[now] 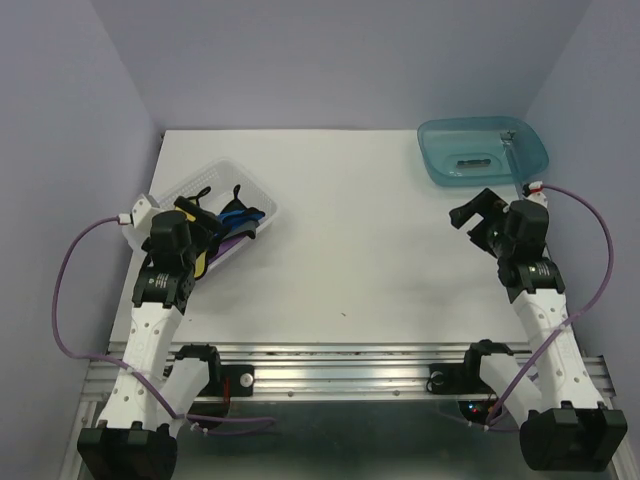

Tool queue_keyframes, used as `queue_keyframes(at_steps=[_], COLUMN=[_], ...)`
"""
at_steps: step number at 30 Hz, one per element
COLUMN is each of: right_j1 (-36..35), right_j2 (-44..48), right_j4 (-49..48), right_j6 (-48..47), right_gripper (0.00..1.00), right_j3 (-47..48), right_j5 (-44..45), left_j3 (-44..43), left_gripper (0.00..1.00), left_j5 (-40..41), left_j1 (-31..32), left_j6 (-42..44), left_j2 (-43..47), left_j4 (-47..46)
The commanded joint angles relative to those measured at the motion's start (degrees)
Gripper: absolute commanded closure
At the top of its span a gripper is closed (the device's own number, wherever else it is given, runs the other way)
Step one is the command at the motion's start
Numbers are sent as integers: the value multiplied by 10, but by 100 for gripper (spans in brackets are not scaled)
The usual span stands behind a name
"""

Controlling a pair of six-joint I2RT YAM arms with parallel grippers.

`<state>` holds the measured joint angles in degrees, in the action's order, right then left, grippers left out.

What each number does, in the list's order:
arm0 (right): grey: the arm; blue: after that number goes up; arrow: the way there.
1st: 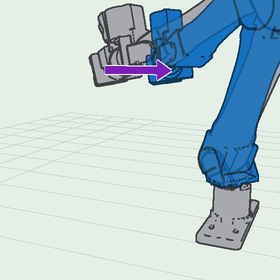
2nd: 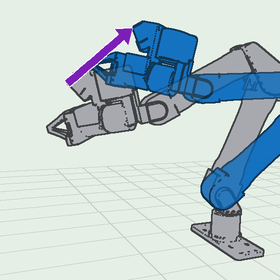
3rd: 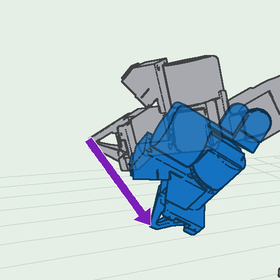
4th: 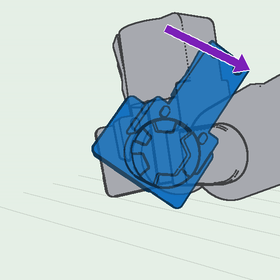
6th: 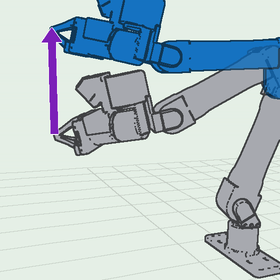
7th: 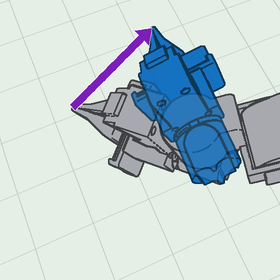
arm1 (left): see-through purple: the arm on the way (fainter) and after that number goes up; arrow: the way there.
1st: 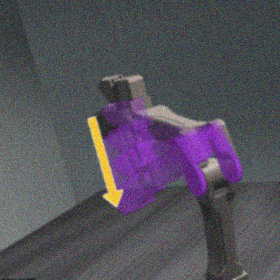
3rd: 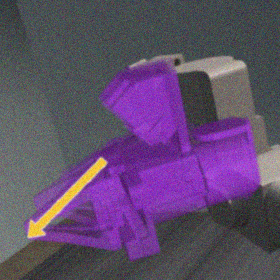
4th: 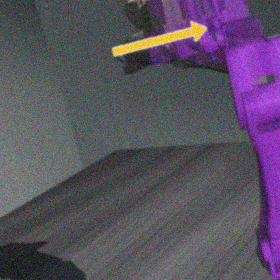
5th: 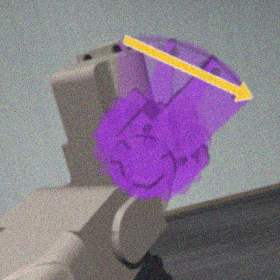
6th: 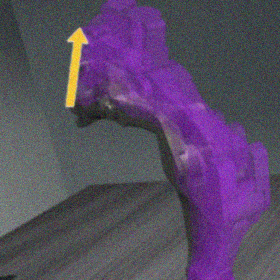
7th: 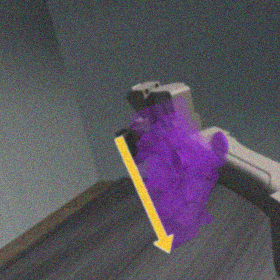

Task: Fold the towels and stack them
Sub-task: Grab crumpled towel

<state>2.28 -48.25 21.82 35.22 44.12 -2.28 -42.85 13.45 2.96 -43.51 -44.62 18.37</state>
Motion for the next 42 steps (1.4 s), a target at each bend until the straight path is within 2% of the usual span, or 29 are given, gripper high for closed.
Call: queue_keyframes(at_steps=[1,5,6,11,18,24,32,36,37,42], right_j1=[-1,-1,-1,-1,-1,-1,-1,-1,-1,-1], right_j2=[9,-2,-4,-17,-3,-28,-55,-57,-58,-60], right_j4=[-21,10,4,2,-17,-20,-9,-10,-12,-13], right_j6=[-36,-12,-25,-33,-31,-31,-35,-28,-28,-28], right_gripper=[0,0,0,0,0,0,0,0,0,0], right_j3=[50,72,71,73,29,27,33,35,33,32], right_j5=[-1,33,0,-26,-12,-29,-23,-18,-19,-11], left_j3=[-11,-11,-9,-7,-1,1,0,-1,-3,-10], left_gripper=[1,1,1,1,1,1,8,21,32,59], left_j5=[34,39,38,38,39,54,71,60,60,56], left_j1=[-1,-1,-1,-1,-1,-1,-1,-1,-1,-1], left_j6=[-16,-19,-19,-18,-17,-29,-28,-26,-26,-26], left_j2=[1,-6,-11,-20,-55,-85,-123,-143,-146,-148], left_j4=[20,27,28,28,25,19,4,-5,-6,-12])
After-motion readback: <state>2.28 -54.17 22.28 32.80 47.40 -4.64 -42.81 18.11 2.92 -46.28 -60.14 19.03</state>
